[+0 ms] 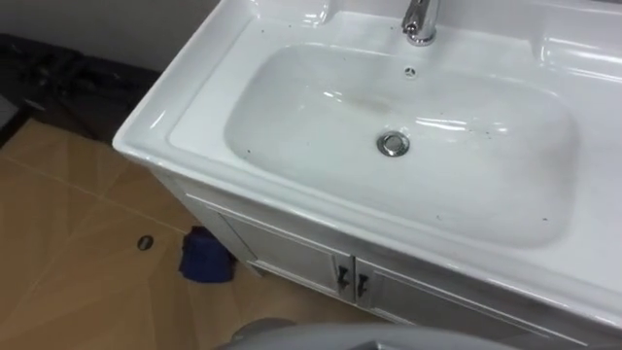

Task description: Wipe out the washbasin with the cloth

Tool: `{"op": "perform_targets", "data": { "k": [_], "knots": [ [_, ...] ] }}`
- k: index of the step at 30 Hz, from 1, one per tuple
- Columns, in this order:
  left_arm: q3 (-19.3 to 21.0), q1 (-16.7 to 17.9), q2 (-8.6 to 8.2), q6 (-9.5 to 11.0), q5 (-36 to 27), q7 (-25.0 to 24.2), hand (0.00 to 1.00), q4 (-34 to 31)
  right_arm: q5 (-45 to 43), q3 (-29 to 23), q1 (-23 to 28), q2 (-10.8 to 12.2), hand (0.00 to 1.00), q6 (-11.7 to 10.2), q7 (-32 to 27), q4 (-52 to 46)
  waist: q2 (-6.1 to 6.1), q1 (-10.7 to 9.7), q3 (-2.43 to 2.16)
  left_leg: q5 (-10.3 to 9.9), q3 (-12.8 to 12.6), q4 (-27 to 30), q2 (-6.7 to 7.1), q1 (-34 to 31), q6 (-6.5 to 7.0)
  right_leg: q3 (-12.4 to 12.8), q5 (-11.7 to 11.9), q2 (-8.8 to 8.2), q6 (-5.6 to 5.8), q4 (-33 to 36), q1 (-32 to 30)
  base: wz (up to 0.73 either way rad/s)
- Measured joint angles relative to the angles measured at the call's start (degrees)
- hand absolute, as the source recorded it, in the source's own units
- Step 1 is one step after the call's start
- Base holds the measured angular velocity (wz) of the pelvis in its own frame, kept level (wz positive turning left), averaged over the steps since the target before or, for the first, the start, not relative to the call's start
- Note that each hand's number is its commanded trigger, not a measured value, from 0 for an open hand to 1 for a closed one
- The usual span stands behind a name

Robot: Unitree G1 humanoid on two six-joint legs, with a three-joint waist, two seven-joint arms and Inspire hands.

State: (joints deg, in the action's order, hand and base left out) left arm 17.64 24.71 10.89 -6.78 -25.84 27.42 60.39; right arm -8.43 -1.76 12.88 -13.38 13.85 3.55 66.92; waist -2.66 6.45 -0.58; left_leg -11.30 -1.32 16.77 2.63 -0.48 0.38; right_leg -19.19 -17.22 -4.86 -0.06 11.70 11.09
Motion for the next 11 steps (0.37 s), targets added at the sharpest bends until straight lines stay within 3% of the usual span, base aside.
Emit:
{"op": "perform_targets", "data": {
  "k": [5,11],
  "knots": [
    [-5.5,-2.7,-0.91,-2.1,17.1,-10.3,0.0,1.5,-0.2,0.7,-1.6,0.2,0.0,-0.1,2.4,0.2,1.14,-1.0,0.27,0.0,-0.3,0.8,0.04,-0.6,0.07,-1.3,-0.1,-0.13,0.14,0.0,0.2,0.1],
    [-12.2,-8.7,-0.84,-3.0,27.2,-17.4,0.0,0.3,-0.4,3.4,-4.3,0.3,0.0,-0.2,3.5,0.5,2.75,-3.4,0.87,-0.1,-1.0,1.1,0.01,-1.5,0.17,-1.4,-0.1,-0.13,0.23,-0.1,-0.3,0.02]
  ]
}}
